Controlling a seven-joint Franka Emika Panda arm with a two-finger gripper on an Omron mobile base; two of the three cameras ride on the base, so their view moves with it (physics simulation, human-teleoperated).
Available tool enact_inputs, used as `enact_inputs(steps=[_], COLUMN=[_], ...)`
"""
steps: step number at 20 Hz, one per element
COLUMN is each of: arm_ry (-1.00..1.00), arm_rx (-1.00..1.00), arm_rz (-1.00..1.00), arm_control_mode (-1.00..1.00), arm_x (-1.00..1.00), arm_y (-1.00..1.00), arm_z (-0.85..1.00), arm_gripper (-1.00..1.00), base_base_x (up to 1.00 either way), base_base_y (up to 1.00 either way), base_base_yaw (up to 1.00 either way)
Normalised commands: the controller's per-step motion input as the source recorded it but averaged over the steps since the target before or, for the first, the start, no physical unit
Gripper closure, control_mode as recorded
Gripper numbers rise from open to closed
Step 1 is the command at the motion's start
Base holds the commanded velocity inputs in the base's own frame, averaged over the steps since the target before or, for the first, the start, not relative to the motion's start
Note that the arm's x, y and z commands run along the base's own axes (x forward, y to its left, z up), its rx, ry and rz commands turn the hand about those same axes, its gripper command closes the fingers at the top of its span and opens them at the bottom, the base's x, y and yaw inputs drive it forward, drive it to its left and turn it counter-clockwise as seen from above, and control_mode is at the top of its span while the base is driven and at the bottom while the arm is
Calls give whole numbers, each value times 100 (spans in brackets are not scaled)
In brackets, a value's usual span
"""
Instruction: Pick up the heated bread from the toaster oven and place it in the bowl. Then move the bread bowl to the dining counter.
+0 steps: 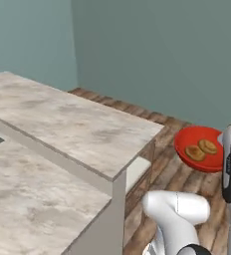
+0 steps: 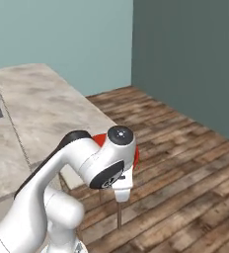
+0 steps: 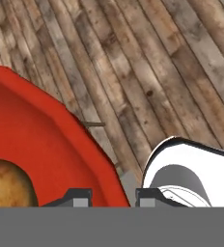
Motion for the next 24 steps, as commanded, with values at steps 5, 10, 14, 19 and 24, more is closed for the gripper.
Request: enact_inputs(steps=[5,10,14,19,24], arm_ry=[0,-7,-22,-2,15], arm_rx=[0,1,4,2,0], arm_rz=[0,14,48,25,3], arm_control_mode=[100,-100,-100,-100,-100], arm_x=[0,0,52,100,100], arm_y=[0,-7,-10,44,76], arm_z=[0,14,78,55,5], arm_gripper=[100,100,100,100,100], base_base_x=[0,0,0,0,0], base_base_y=[-10,-17,0,0,0], base_base_yaw=[77,63,0,0,0])
